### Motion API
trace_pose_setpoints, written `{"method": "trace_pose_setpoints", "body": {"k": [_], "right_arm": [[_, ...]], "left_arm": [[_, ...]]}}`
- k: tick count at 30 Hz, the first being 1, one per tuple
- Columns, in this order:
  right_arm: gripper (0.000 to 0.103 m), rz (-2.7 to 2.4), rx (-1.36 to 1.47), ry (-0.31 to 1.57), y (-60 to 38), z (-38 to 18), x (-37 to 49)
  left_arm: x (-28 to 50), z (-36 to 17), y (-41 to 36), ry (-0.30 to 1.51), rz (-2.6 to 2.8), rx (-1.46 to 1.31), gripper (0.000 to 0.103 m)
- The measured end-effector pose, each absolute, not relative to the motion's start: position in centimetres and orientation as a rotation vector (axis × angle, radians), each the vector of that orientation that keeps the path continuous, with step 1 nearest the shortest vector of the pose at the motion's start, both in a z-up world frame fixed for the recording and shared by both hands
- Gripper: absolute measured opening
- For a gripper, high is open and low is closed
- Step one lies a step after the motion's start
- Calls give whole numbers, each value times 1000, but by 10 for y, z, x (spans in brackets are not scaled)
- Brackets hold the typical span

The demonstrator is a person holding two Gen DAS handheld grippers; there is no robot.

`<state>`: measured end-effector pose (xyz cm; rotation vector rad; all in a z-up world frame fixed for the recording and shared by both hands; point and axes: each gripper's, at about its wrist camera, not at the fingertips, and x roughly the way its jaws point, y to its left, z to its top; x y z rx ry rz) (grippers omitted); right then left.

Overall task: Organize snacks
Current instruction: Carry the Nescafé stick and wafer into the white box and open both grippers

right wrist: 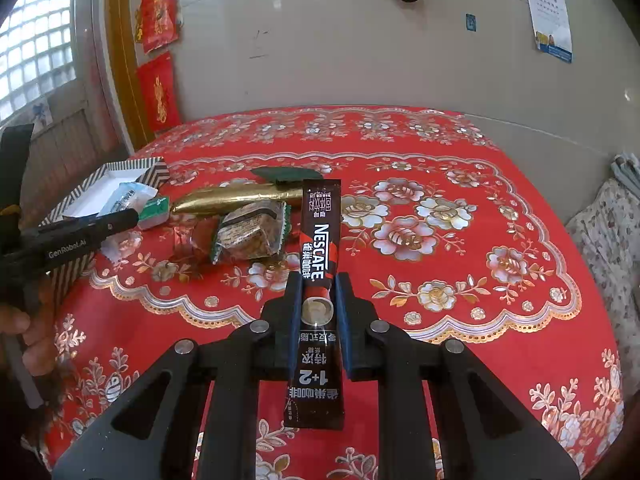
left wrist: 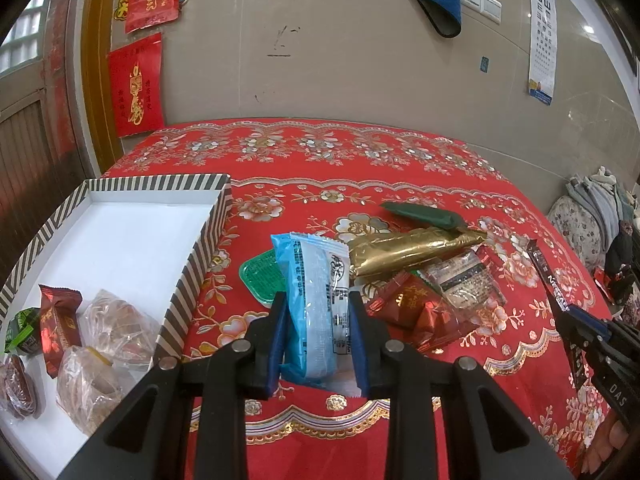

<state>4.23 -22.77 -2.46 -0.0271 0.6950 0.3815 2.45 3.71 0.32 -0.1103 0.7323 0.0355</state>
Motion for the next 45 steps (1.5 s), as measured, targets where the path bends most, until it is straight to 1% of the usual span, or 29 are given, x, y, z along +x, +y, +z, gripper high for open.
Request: {"method": "trace_pose_setpoints", "body": {"k": [23,28,34,39,45], "right_arm": [[15,397,-59,675,-217,-22,41],[15,527,-33,652,-166,4,38],[15,750,-16,672,-73,23,35],[15,867,5,681,-10,28,36],[16,884,-4,731,50,20,47]], "left_arm": [[21,11,42,719,9,-149,31],[1,32,71,702,53,-168,31],[-21,46,157,714,229,-202,31],[-34,33,200,743,366,-192,31],[-30,15,209,790,443,-157,32]]}}
